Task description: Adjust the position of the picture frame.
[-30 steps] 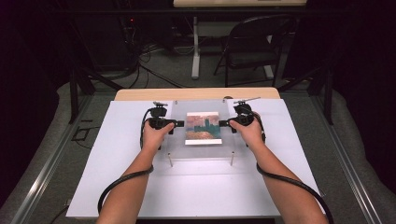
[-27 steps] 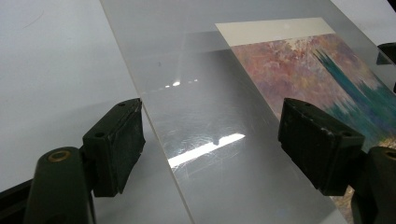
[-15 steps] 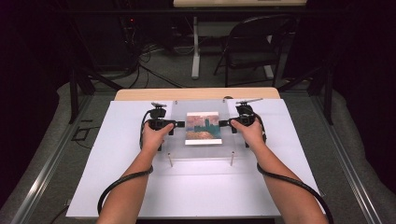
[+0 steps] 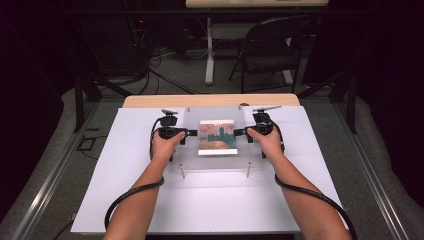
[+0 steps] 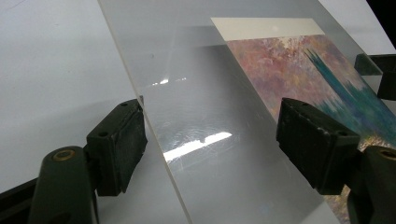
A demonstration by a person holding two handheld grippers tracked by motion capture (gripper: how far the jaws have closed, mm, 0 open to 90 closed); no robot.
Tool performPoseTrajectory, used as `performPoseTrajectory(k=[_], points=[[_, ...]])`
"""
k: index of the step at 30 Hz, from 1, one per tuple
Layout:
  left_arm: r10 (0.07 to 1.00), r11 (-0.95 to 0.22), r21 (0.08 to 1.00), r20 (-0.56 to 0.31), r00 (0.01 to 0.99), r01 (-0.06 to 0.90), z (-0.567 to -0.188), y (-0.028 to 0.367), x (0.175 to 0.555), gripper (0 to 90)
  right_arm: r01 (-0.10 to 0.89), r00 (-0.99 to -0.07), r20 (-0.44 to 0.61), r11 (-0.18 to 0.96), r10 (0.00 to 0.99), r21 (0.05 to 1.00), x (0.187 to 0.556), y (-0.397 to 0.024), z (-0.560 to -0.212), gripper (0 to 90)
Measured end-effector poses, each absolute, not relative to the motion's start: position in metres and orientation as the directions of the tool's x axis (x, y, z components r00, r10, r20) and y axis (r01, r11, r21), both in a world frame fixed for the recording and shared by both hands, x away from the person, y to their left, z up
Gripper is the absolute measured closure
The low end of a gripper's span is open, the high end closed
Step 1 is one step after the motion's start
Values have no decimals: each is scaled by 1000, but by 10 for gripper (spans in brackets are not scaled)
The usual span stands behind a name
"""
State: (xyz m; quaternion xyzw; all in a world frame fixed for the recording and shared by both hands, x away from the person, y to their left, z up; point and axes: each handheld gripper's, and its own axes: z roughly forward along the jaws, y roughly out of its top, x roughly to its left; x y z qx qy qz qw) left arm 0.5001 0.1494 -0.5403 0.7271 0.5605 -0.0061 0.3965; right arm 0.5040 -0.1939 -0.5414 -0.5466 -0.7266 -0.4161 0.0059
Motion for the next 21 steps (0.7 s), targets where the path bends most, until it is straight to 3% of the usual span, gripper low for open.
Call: performPoseTrajectory(k=[10, 21], points=[[810, -51, 575, -455, 370, 817, -540, 150, 500, 257, 801, -379, 491, 12, 785, 599, 503, -198, -542, 341], [808, -49, 580, -456, 374, 813, -537, 151, 500, 282, 794, -394, 481, 26, 783, 608, 501, -199, -540, 343]])
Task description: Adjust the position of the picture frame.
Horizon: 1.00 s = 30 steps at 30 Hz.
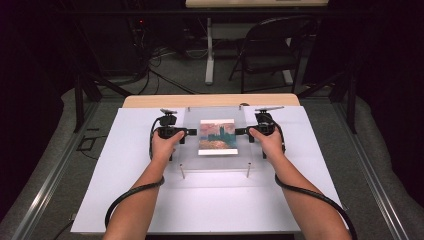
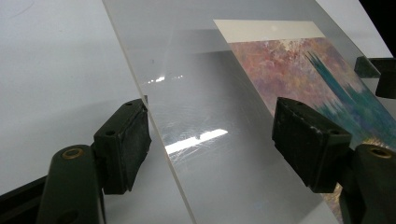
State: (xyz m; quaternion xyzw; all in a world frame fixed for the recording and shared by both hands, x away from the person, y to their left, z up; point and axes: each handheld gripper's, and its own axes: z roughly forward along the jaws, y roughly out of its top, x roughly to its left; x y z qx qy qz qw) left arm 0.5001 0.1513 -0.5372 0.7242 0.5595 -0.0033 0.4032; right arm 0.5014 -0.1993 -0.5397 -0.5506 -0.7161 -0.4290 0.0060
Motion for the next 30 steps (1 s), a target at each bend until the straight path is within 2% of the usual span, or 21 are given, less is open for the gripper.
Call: performPoseTrajectory(k=[30], points=[[791, -48, 642, -443, 422, 765, -516, 162, 490, 395, 724, -462, 401, 75, 791, 685, 487, -197, -517, 353]])
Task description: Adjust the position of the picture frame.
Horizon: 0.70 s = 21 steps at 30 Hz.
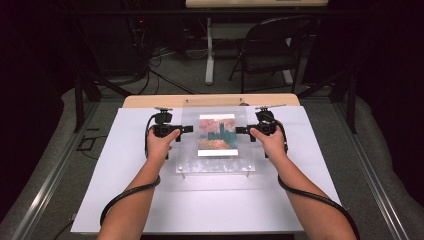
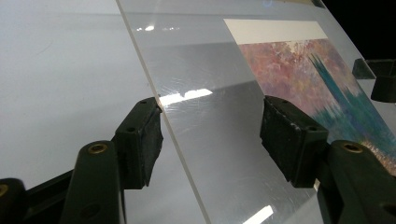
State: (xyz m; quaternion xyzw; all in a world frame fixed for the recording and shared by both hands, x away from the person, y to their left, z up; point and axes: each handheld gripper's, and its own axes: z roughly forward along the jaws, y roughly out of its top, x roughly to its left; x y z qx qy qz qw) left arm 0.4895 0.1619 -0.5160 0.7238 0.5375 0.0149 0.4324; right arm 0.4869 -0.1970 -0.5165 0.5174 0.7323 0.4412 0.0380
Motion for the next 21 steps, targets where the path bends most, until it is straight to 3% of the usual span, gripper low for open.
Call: performPoseTrajectory(k=[21], points=[[784, -68, 690, -410, 466, 721, -499, 166, 476, 444, 679, -510, 337, 130, 791, 723, 475, -197, -498, 379]])
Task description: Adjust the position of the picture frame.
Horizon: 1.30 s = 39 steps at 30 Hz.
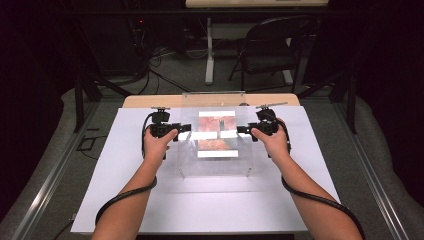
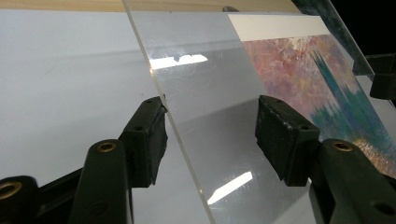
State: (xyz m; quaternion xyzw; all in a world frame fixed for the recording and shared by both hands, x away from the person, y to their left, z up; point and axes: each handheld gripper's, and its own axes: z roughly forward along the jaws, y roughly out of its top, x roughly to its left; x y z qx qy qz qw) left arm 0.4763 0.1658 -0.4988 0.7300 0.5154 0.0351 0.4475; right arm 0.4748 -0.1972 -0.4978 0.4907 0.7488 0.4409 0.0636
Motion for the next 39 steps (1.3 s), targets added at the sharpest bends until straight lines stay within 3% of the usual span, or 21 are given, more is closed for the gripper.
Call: performPoseTrajectory(k=[39], points=[[766, -82, 769, -358, 534, 634, -468, 176, 439, 560, 578, -575, 236, 186, 783, 795, 437, -202, -465, 489]])
